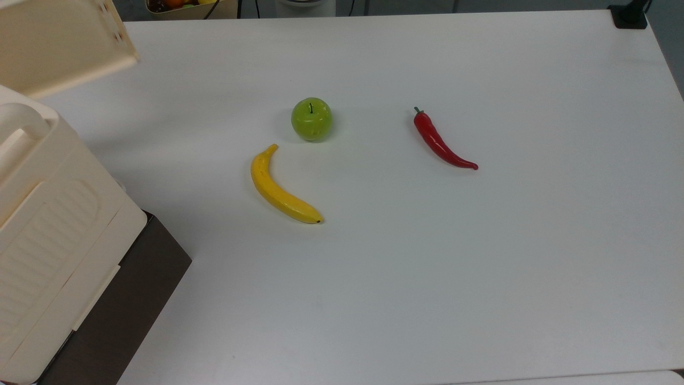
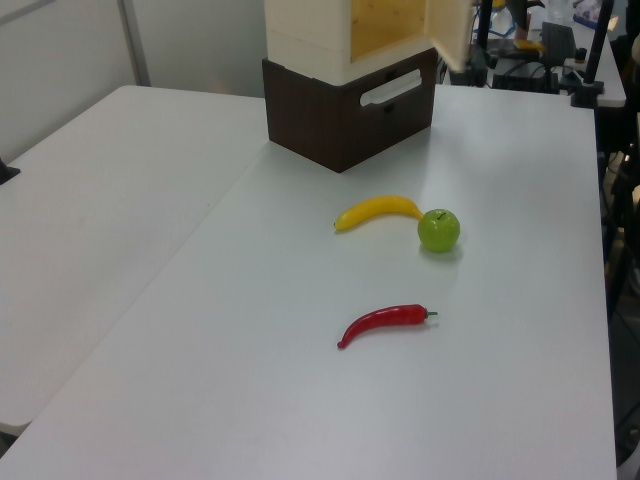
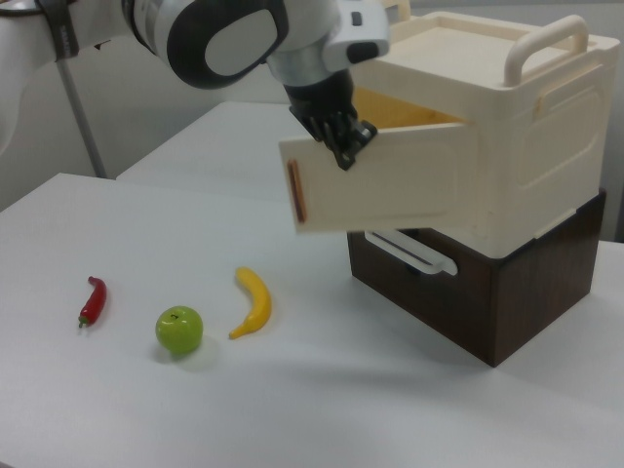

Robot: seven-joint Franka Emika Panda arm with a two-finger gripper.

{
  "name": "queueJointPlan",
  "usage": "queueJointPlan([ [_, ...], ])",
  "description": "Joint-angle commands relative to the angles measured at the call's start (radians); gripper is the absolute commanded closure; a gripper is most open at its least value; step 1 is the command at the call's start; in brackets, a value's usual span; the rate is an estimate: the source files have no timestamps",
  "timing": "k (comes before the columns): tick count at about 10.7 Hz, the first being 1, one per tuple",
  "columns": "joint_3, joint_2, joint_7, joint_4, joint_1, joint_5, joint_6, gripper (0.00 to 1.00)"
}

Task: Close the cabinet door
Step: 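Push the cabinet door's outer face with the gripper to swing it shut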

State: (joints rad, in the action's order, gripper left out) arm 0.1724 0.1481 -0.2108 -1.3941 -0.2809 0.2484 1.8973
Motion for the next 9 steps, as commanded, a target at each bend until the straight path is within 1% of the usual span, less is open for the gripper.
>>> queueJointPlan([
  [1,-0.045,0.024,0.1,-0.016,0.022,0.0,0.11,1.0],
  [3,-0.077,0.054,0.128,-0.016,0.031,-0.001,0.227,1.0],
  [5,-0.094,0.088,0.131,-0.014,0.04,-0.001,0.351,1.0],
  [7,-0.096,0.123,0.136,-0.014,0.06,-0.003,0.461,1.0],
  [9,-0.096,0.146,0.145,-0.013,0.062,-0.003,0.544,1.0],
])
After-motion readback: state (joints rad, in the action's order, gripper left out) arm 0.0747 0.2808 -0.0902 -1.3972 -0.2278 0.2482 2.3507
